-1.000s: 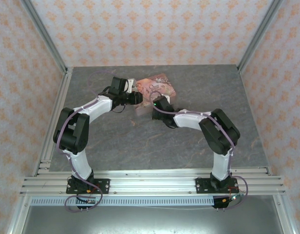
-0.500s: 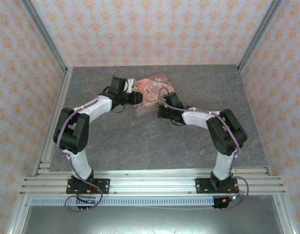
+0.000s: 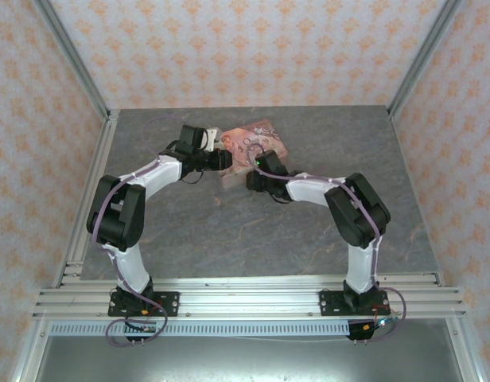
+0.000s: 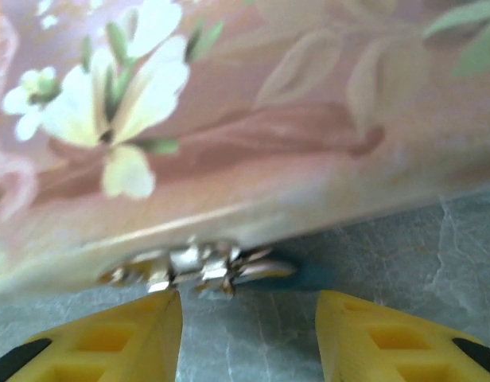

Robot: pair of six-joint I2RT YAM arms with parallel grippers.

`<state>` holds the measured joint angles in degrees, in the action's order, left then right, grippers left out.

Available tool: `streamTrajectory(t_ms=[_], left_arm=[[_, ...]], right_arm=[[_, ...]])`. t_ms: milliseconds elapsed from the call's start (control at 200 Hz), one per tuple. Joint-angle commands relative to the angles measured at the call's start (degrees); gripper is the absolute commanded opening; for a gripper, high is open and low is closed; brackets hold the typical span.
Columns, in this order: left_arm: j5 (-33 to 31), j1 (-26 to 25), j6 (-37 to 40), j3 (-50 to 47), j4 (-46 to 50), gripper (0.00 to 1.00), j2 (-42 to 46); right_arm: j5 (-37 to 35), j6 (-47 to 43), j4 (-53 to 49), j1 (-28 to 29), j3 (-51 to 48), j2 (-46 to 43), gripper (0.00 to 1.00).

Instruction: Unlock the padlock with the key

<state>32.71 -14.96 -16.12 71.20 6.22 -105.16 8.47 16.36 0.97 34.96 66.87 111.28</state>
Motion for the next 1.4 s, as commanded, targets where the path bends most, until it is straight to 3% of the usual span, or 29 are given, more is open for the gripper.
streamTrajectory(t_ms=[0,165,310,405,861,896,956,1016,1141,1261,1396], left_arm=[[-2.1,1.4,1.5,-0.5,4.7,0.40,-2.9],[-2.0,1.8,1.8,-1.1,4.7,0.40,-2.7],[-2.1,2.0,1.8,-2.0,4.3,0.40,-2.4],[-2.2,2.1,1.6,-2.5,3.9,0.40,-2.3],[-2.5,2.4,1.6,-2.9,3.2,0.40,-2.5],[-2.5,2.4,1.5,-2.9,3.1,0.40,-2.6],[-2.5,2.4,1.5,-3.0,3.0,0.40,-2.6],[-2.6,2.4,1.5,-3.0,3.0,0.40,-2.5],[-2.7,2.5,1.6,-2.9,3.1,0.40,-2.6],[-2.6,2.5,1.6,-2.8,3.0,0.40,-2.8],[-2.5,2.4,1.4,-3.0,2.7,0.40,-3.0]], right_arm=[[-4.4,-1.2,-0.7,0.3,2.9,2.5,0.48],[-9.4,-0.5,0.0,1.1,4.3,4.4,0.43],[-11.4,-1.1,0.1,1.2,4.2,4.7,0.14],[-10.6,-2.5,1.1,1.2,2.6,3.2,0.00],[0.7,-1.4,1.5,-4.5,-4.4,-3.6,0.00],[0.9,-2.3,1.3,-4.4,-4.2,-3.6,0.10],[1.6,-3.7,2.0,-4.1,-4.2,-3.5,0.39],[2.3,-5.6,3.9,-3.9,-4.5,-3.0,0.51],[3.3,-12.0,11.3,-2.7,-6.4,-1.7,0.58],[-1.4,-19.6,18.7,-0.7,-8.0,-0.8,0.62],[-2.6,-20.0,16.4,-0.5,-5.7,1.1,0.63]])
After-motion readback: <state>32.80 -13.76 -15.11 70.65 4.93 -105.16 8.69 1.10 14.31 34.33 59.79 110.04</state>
